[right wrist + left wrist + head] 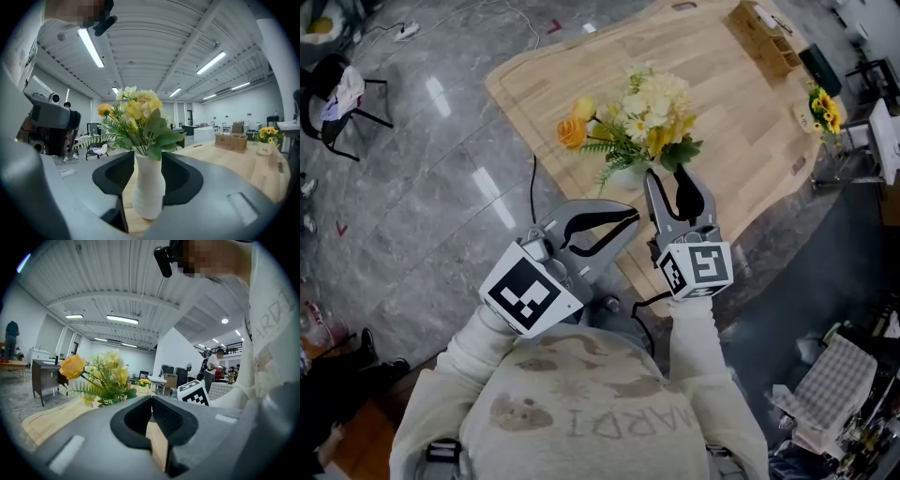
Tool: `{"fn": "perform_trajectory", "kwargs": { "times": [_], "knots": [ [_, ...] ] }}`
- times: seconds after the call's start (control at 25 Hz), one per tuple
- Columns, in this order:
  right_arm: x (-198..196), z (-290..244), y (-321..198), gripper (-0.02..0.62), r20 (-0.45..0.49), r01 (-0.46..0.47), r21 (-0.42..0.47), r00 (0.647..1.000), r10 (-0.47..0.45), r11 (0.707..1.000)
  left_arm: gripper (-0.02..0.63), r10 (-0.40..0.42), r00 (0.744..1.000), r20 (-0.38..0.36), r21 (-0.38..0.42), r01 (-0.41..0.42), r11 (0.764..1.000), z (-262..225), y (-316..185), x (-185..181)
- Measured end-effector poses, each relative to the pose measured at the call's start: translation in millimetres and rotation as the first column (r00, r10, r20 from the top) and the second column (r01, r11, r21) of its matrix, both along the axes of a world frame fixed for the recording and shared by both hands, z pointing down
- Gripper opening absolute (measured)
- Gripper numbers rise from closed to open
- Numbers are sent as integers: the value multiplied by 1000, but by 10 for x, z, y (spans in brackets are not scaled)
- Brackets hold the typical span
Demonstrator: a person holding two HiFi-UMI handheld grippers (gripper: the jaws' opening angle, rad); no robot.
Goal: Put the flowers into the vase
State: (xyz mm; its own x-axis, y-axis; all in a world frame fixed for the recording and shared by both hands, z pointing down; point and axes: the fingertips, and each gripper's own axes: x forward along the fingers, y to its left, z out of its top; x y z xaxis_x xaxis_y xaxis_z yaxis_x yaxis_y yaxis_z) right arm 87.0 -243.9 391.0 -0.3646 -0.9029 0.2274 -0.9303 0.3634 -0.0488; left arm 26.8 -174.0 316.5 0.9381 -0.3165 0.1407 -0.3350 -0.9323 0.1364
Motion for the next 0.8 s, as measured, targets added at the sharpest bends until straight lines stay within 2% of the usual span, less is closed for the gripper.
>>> {"fn": "perform_trajectory", "kwargs": {
  "times": [0.16,0.4,0.8],
  "knots": [
    [28,-15,100,172,2,5,2,1000,-5,1000,5,-6,1000,3,12,6,1000,-27,56,16],
    [38,-178,272,27,-8,22,31,1000,-22,999,5,-16,1000,-7,30,16,999,-112,151,59],
    [-41,-679,796,26,23,118,90,993,-120,989,5,-33,999,-24,78,35,996,-313,458,217]
  ]
}}
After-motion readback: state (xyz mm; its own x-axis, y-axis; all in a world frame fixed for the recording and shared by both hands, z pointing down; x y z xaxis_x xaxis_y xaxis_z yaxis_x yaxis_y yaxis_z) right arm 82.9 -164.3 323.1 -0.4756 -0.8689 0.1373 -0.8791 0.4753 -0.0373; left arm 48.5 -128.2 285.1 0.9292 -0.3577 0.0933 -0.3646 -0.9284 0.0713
